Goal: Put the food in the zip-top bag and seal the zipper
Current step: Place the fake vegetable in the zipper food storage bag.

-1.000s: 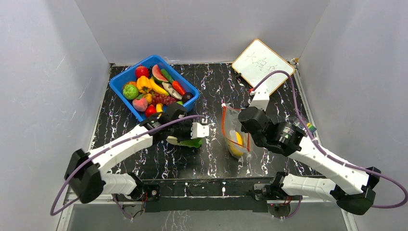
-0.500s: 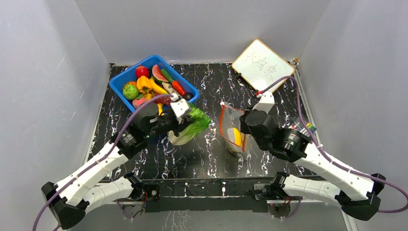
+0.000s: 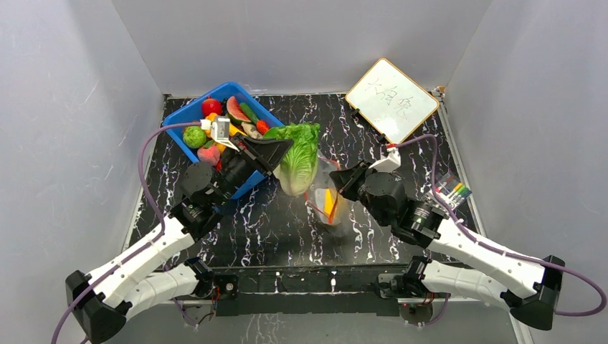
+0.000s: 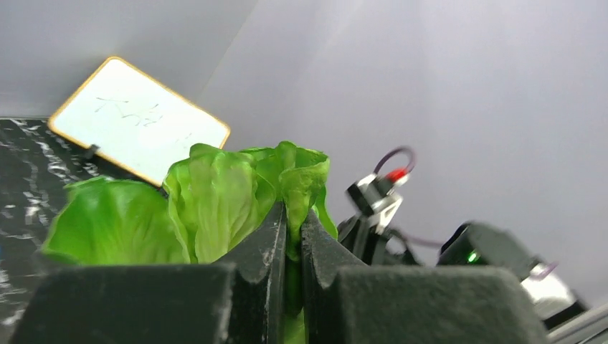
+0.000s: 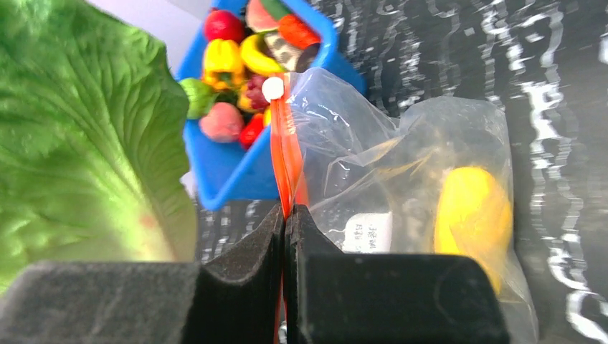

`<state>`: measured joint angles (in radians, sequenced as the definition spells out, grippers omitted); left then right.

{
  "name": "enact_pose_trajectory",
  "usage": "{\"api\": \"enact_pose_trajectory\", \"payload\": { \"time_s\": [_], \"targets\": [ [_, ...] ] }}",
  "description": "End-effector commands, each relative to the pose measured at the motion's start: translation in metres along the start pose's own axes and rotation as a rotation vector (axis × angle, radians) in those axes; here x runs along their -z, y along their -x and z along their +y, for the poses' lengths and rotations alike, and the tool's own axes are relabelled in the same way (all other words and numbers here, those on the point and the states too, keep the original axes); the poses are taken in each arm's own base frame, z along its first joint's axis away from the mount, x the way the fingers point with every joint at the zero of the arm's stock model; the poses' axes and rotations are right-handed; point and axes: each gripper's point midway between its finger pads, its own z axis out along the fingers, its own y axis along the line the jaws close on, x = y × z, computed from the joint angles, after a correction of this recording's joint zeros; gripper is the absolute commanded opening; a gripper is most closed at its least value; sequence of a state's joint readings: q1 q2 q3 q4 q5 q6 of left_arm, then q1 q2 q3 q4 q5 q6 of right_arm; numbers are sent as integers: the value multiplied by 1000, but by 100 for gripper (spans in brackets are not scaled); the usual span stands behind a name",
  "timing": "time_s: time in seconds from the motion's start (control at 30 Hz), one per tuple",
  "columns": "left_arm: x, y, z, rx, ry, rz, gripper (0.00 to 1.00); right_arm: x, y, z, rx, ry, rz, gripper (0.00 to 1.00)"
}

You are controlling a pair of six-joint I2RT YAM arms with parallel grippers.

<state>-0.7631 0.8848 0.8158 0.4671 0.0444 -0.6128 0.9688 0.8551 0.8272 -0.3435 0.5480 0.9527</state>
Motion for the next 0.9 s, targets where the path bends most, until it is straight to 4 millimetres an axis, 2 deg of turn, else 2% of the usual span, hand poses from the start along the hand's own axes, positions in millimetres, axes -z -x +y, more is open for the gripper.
{"api": "enact_pose_trajectory", "payload": {
  "time_s": [0.0,0.13,0.2,0.33,0.47,0.67,0.87],
  "targets": [
    [-2,58,-27,267,-109,-280,0,1,15,61,-323,230,-25,0],
    [2,57,-16,319,-108,-351,0,2,15,68,-464,281,-21,0],
    [8,51,-4,330,-92,-389,0,1,13,66,-523,281,-15,0],
    [27,34,34,339,2,-471,0,-4,2,64,-603,272,20,0],
    [42,19,52,339,-22,-545,0,-8,2,74,-663,310,31,0],
    [41,17,51,441,-78,-575,0,-18,2,85,-726,311,41,0],
    [49,44,40,487,-79,-623,0,-19,6,92,-817,334,47,0]
  ]
}}
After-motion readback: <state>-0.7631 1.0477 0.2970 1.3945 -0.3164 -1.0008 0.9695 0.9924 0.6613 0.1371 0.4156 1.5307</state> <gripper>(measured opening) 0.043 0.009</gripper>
